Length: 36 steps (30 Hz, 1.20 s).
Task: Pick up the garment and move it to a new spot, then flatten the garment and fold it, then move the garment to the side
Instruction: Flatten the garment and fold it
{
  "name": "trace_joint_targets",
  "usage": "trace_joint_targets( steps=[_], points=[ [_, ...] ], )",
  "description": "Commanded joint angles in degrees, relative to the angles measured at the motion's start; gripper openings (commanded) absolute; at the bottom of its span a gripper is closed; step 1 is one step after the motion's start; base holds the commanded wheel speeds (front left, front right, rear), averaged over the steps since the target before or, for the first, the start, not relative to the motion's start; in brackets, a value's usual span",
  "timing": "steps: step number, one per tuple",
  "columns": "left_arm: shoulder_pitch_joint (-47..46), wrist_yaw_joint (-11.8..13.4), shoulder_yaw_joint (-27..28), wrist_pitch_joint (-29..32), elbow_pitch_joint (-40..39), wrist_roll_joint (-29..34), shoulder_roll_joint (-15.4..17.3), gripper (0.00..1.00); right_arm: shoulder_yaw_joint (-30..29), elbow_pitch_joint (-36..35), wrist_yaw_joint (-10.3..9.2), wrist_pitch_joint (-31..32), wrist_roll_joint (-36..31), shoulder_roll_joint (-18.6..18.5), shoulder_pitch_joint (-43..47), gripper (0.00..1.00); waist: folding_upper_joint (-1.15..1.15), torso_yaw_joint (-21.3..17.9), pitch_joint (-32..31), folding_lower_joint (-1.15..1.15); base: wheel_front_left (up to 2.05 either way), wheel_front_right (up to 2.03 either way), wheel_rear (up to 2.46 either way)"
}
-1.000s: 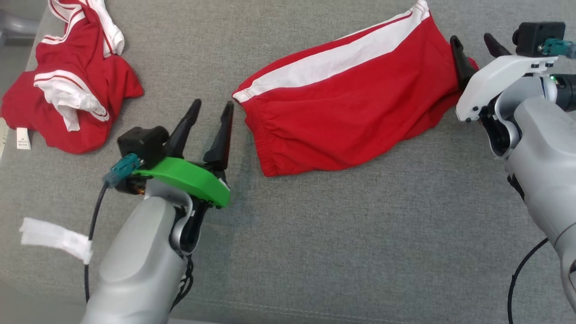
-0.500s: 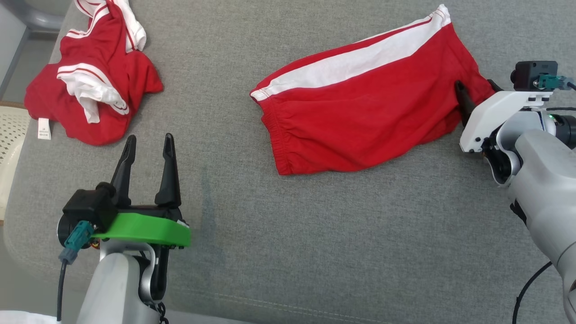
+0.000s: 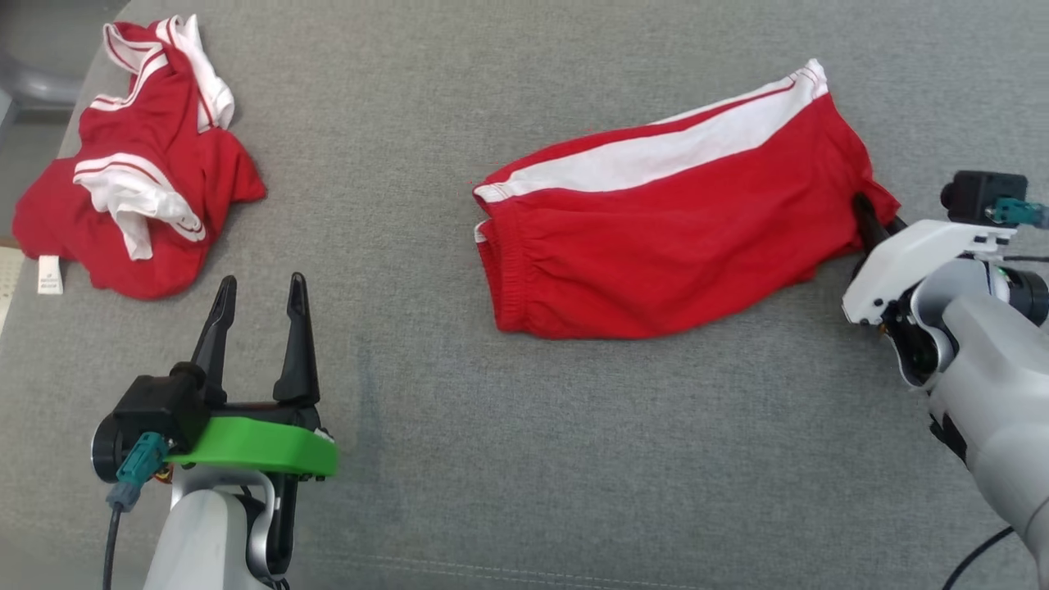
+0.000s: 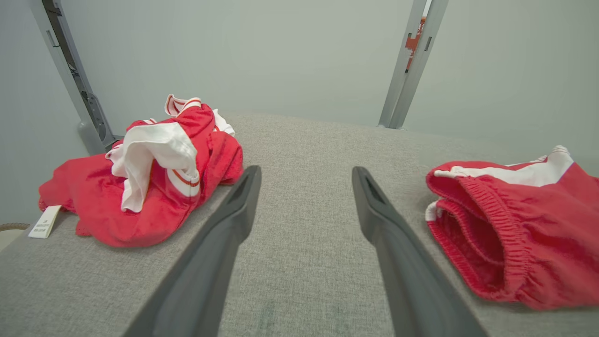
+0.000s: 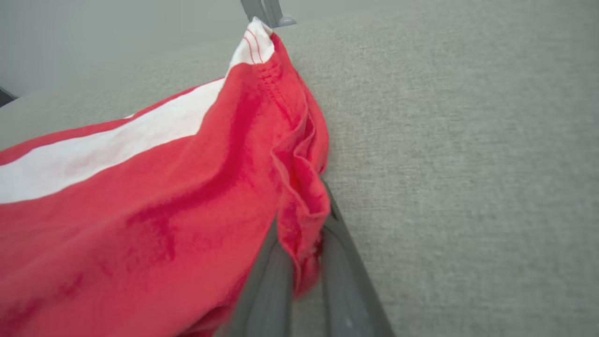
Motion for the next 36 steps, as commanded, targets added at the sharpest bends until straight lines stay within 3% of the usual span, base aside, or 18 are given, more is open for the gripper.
trace_joint_targets(
  steps=[1, 14, 24, 36],
  points=[
    [1.3, -0.2, 0.5, 0.0, -0.2, 0.4, 0.1, 1.00, -0.4, -0.5, -0.05, -0.8, 1.1, -1.1, 2.0, 0.00, 0.00, -2.6, -2.4, 0.00, 0.00, 0.00, 0.00],
    [4.7, -0.4, 3.2, 0.0, -1.4, 3.4, 0.3, 1.00, -7.2, -6.5, -0.05, -3.0, 8.3, -9.8, 15.3, 0.00, 0.00, -7.7, -6.0, 0.00, 0.00, 0.00, 0.00],
    [4.5, -0.4, 2.7, 0.0, -0.8, 3.7, 0.1, 1.00, -9.9, -11.8, -0.04, -3.0, 1.4, -7.4, 12.7, 0.00, 0.00, -8.1, -7.0, 0.00, 0.00, 0.00, 0.00],
    [6.3, -0.4, 2.9, 0.0, -0.9, 3.1, 0.3, 1.00, -6.6, -27.2, -0.03, -3.0, -8.2, -2.6, 13.0, 0.00, 0.00, -6.8, -9.0, 0.00, 0.00, 0.00, 0.00]
  ],
)
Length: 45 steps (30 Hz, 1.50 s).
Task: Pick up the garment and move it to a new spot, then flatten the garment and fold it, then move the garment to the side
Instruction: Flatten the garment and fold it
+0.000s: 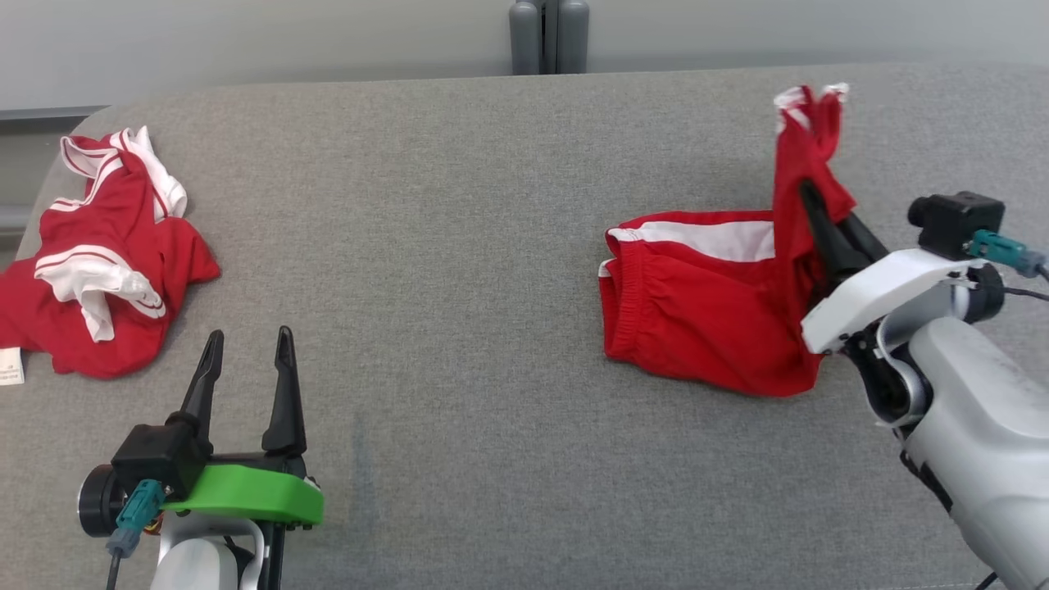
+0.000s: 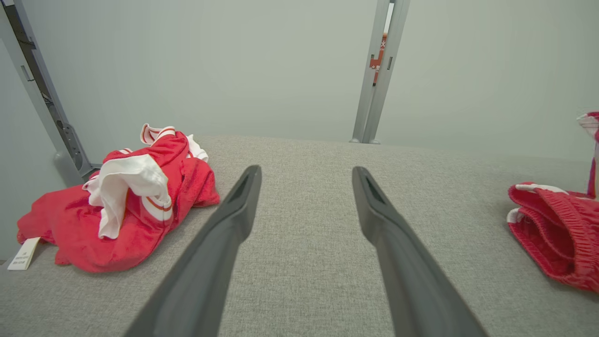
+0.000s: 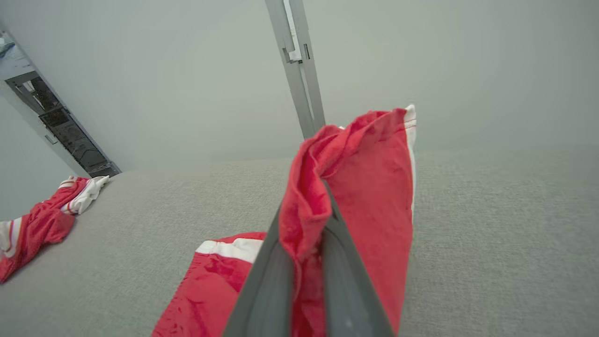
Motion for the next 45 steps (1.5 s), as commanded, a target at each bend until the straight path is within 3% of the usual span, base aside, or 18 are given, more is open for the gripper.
trace_joint_targets(
  steps=[1, 7, 13, 14, 15, 21, 30, 37, 38, 39, 40, 45],
  points=[
    [0.7, -0.1, 0.2, 0.0, -0.3, -0.4, 0.3, 1.00, 1.0, -1.6, 0.01, -0.2, -1.0, 0.5, 0.8, 0.00, 0.00, 0.4, 0.0, 0.00, 0.00, 0.00, 0.00],
    [1.0, -0.1, 0.1, 0.0, -0.5, -0.5, 0.2, 1.00, 7.4, -5.7, 0.01, 0.6, -4.8, 2.6, 3.8, 0.00, 0.00, 1.4, 0.4, 0.00, 0.00, 0.00, 0.00],
    [1.1, -0.1, -0.3, 0.0, -0.2, -0.8, 0.1, 1.00, 11.8, -4.3, 0.01, 1.0, -5.9, 5.0, 7.6, 0.00, 0.00, 2.2, 0.7, 0.00, 0.00, 0.00, 0.00],
    [1.1, -0.1, -0.3, 0.0, -0.2, -0.9, 0.1, 1.00, 11.6, -4.0, 0.01, 0.8, -5.7, 5.4, 7.9, 0.40, 0.00, 2.3, 0.8, 0.00, 0.00, 0.00, 0.00],
    [1.1, -0.1, -0.3, 0.0, -0.1, -0.9, 0.1, 1.00, 11.6, -3.5, 0.01, 0.6, -5.7, 5.6, 8.2, 1.00, 0.00, 2.3, 0.8, 0.00, 0.00, 0.00, 0.00],
    [1.0, -0.1, -0.4, 0.0, 0.2, -0.7, 0.0, 1.00, 8.7, -4.1, 0.01, -0.2, -6.7, 4.9, 8.8, 1.00, 0.00, 2.0, 0.5, 0.00, 0.00, 0.00, 0.00],
    [1.4, -0.1, -0.5, 0.0, 0.3, -0.5, 0.0, 1.00, -10.1, -11.8, 0.01, -0.1, -9.3, 3.1, 15.5, 1.00, 0.00, 1.4, -0.4, 0.00, 0.00, 0.00, 0.00],
    [1.0, -0.1, -1.0, 0.0, 0.2, -0.5, 0.0, 1.00, -17.5, -12.2, 0.01, -0.2, -14.3, 4.5, 19.6, 1.00, 0.00, 1.5, -0.3, 0.00, 0.00, 0.00, 0.00],
    [0.9, -0.1, -1.1, 0.0, 0.1, -0.4, 0.0, 1.00, -17.8, -11.7, 0.01, -0.2, -14.8, 4.9, 19.9, 0.38, 0.00, 1.6, -0.2, 0.00, 0.00, 0.00, 0.00],
    [0.8, -0.1, -1.2, 0.0, 0.1, -0.4, 0.0, 1.00, -17.8, -11.4, 0.01, -0.2, -15.5, 5.3, 19.9, 0.08, 0.00, 1.7, -0.1, 0.00, 0.00, 0.00, 0.00],
    [0.7, -0.1, -1.4, 0.0, 0.1, -0.4, 0.0, 1.00, -17.5, -10.8, 0.01, -0.2, -16.5, 5.5, 19.6, 0.00, 0.00, 1.7, 0.0, 0.00, 0.00, 0.00, 0.00],
    [-0.5, -0.1, -2.2, 0.0, 0.4, -0.6, 0.0, 1.00, -15.7, -7.9, 0.01, -0.2, -20.6, 7.5, 17.6, 0.00, 0.00, 2.5, 0.9, 0.00, 0.00, 0.00, 0.00]
  ],
)
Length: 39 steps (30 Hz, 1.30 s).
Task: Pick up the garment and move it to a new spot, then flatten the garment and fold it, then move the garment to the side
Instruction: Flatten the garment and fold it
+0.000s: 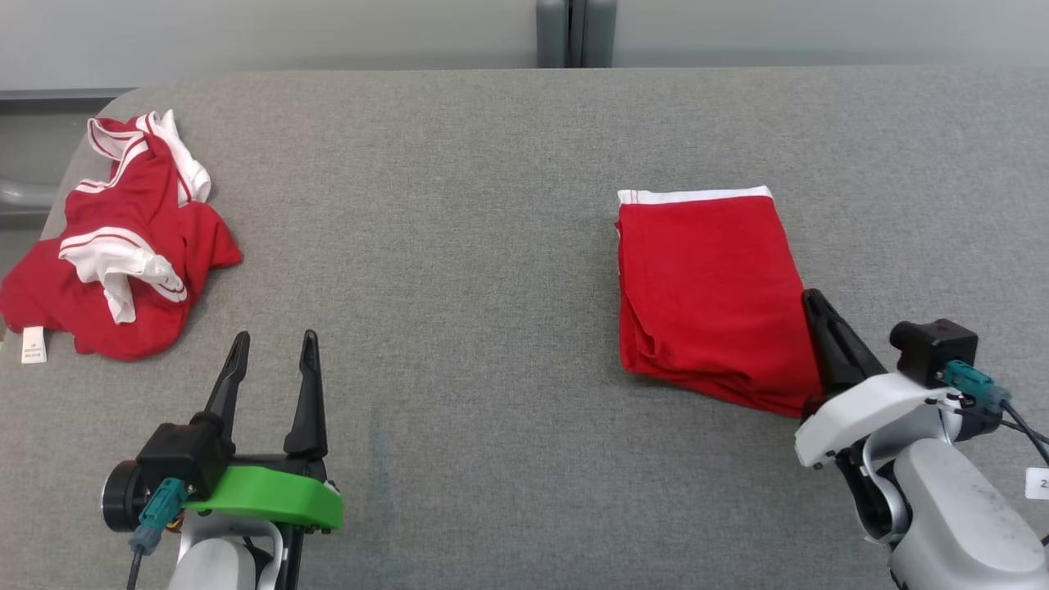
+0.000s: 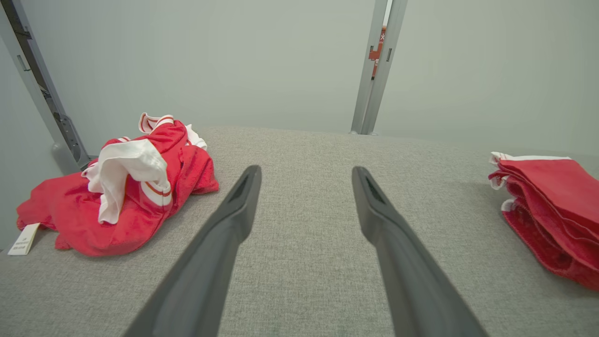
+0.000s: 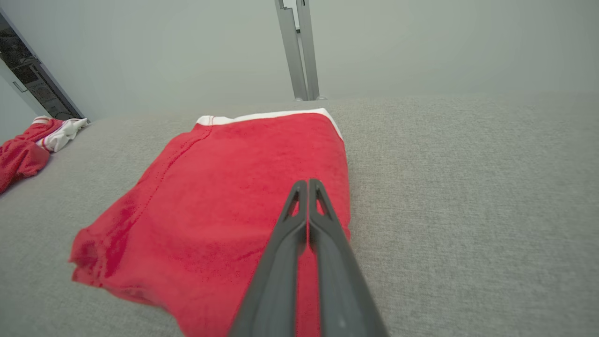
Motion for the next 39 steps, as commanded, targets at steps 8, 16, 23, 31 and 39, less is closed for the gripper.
trace_joint_targets(
  steps=[8, 16, 23, 31, 39],
  points=[
    [-1.7, -0.1, -1.3, 0.0, 0.6, -0.9, 0.0, 1.00, 4.7, 2.9, 0.01, -0.2, -4.2, 5.4, -1.7, 0.00, 0.00, 2.1, 1.0, 0.00, 0.00, 0.00, 0.00],
    [-1.3, -0.1, -1.1, 0.0, 1.2, -1.0, 0.0, 1.00, 10.5, 2.5, 0.01, -0.2, -3.7, 10.0, -0.5, 0.00, 0.00, 1.6, 0.3, 0.00, 0.00, 0.00, 0.00],
    [-0.5, -0.1, -0.2, 0.0, 1.4, -0.5, 0.1, 1.00, 7.6, -2.4, 0.01, -0.2, -4.9, 8.8, 0.5, 0.00, 0.00, -1.3, -1.0, 0.00, 0.00, 0.00, 0.00],
    [0.6, -0.1, 1.1, 0.0, 1.2, 0.2, 0.4, 1.00, -1.9, -8.9, 0.01, -0.2, -8.4, 6.1, 4.8, 1.00, 0.00, -5.7, -3.3, 0.00, 0.00, 0.00, 0.00],
    [2.0, -0.1, 2.8, 0.0, 1.1, 0.8, 1.3, 1.00, -6.9, -13.0, 0.01, -0.2, -10.7, 5.4, 9.1, 1.00, 0.00, -8.3, -5.6, 0.00, 0.00, 0.00, 0.00]
  ],
)
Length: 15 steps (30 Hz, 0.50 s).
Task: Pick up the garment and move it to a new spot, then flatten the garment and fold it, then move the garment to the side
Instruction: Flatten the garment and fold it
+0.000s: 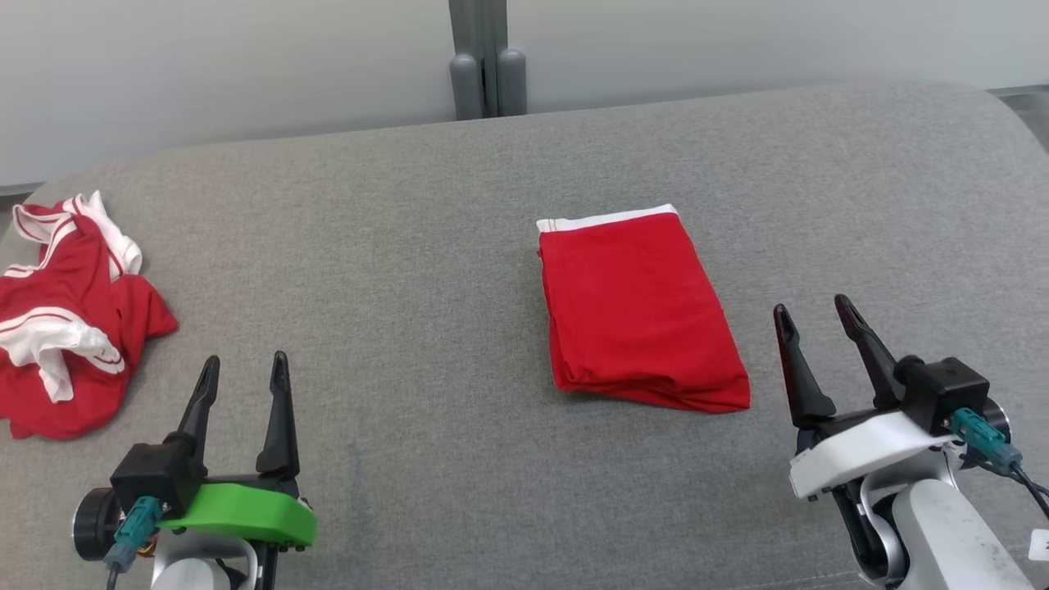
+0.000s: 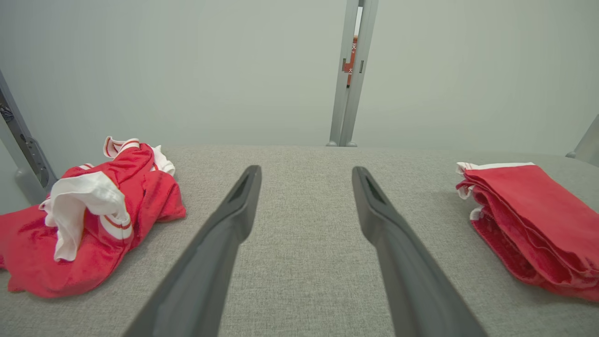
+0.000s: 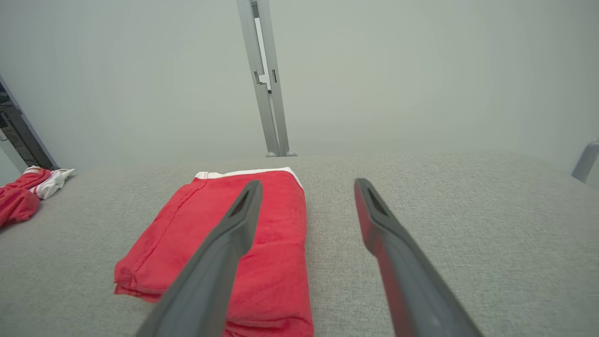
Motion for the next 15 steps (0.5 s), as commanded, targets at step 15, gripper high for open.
trace_joint_targets(
  steps=[15],
  points=[
    [4.8, 0.2, 1.0, 0.0, -1.1, 1.7, 1.3, 1.00, -5.1, -5.9, 0.01, -0.2, -2.4, 0.6, 9.3, 1.00, 0.00, -0.8, -4.1, 0.00, 0.00, 0.00, 0.00]
  ],
)
